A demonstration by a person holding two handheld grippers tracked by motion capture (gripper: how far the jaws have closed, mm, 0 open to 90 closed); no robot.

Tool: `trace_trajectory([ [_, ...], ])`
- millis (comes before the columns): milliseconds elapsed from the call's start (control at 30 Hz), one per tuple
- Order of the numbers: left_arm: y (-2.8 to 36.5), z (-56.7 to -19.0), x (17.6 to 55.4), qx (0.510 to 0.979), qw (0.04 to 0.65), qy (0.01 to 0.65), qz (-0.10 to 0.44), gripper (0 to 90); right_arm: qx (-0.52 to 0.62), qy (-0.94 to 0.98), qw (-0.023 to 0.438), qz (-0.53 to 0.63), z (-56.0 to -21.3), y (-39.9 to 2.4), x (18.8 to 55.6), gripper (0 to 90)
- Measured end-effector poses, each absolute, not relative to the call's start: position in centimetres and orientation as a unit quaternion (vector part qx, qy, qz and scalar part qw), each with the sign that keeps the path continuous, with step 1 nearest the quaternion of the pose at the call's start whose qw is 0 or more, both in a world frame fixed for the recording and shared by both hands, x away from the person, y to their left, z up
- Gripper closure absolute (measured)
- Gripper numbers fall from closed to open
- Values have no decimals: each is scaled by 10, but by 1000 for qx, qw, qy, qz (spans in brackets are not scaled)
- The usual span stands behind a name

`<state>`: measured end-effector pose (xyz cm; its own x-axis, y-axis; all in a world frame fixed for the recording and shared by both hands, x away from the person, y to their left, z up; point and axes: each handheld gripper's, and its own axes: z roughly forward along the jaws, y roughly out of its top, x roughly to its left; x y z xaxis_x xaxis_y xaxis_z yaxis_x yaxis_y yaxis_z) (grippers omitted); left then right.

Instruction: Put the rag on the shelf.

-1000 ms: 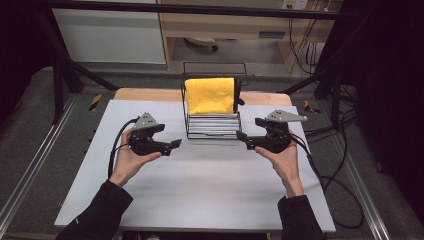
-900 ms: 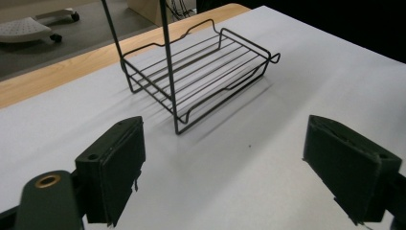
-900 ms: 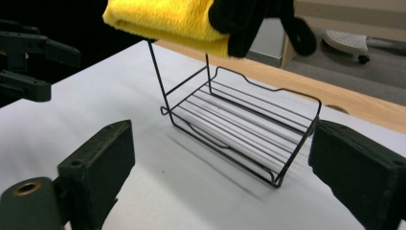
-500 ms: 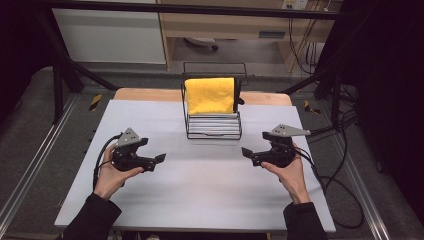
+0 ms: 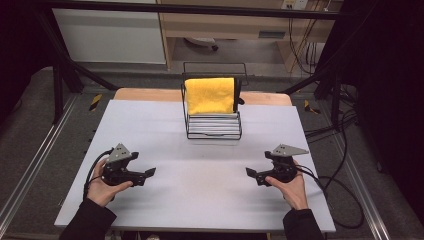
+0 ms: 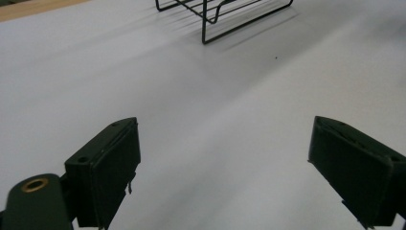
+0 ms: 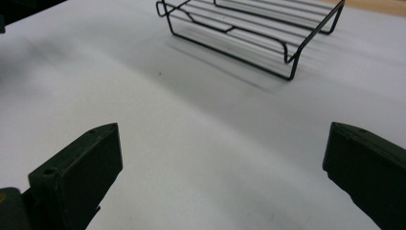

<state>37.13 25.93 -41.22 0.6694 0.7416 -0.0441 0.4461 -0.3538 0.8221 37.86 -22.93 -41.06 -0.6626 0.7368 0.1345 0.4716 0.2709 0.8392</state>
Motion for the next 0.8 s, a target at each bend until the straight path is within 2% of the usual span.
trace_trajectory([
  [233, 269, -425, 365, 807, 428, 370, 168, 105, 391, 785, 122, 464, -427, -245, 368, 6],
  [800, 276, -441, 356, 813, 421, 369, 161, 103, 393, 791, 114, 454, -445, -260, 356, 6],
])
